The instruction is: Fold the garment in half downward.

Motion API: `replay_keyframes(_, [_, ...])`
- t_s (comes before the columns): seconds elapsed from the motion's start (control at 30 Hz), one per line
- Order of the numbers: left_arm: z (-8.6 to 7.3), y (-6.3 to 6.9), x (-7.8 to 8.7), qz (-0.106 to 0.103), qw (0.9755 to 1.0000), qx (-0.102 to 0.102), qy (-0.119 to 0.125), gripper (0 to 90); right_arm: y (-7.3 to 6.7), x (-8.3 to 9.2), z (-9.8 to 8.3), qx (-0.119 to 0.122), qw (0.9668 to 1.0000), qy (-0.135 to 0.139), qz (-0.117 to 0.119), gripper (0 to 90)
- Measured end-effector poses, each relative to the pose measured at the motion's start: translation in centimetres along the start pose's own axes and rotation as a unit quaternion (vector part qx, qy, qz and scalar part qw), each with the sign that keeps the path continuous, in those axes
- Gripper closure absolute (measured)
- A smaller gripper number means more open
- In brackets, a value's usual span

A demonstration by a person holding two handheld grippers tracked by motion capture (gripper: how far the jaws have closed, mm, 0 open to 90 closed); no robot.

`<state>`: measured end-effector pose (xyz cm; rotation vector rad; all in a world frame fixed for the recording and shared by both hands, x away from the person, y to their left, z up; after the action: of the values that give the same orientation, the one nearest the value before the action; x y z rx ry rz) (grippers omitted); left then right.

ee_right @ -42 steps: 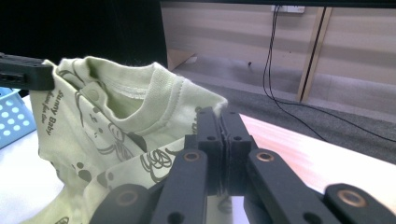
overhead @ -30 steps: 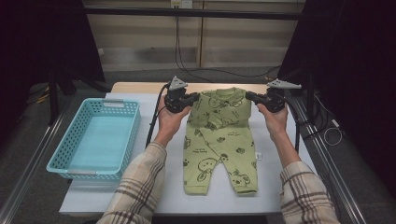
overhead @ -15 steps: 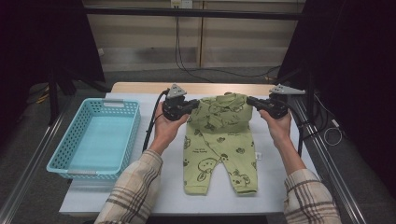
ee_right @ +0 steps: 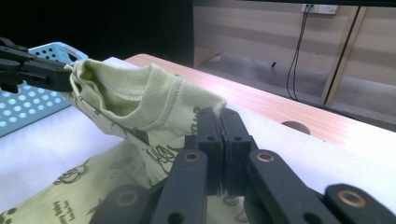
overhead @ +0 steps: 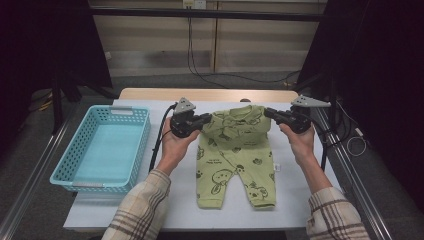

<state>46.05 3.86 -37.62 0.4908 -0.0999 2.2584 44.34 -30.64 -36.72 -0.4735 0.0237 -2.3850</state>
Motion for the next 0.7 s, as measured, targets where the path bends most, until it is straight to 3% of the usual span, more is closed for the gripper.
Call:
replay_keyframes(0.3, [-0.6, 0.5, 0.5, -0.003, 1.0, -0.006, -0.004, 86.5, -0.5, 0.6, -0.7, -0.005, 1.0, 0.0, 0.007, 88.6])
replay_keyframes(0.5, [-1.4, 0.8, 0.6, -0.006, 1.0, 0.003, 0.004, 86.5, -0.7, 0.9, -1.1, 0.005, 0.9999, -0.003, 0.013, 88.6])
replay_keyframes(0.7, [-1.8, 1.2, 0.8, -0.01, 0.9999, -0.004, 0.0, 86.5, -1.0, 1.2, -1.5, 0.008, 0.9998, -0.008, 0.015, 88.6])
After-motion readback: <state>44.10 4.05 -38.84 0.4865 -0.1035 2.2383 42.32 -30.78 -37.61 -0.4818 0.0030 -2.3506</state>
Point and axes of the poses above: each handheld gripper's, and its own axes: x roughly backward along the jaws, z roughly out of its top, y roughly to its right, the point moved 1 cm from there along -x, roughly forward along the jaws, and after that the axes turned 4 degrees about z, right-handed, at the moved point
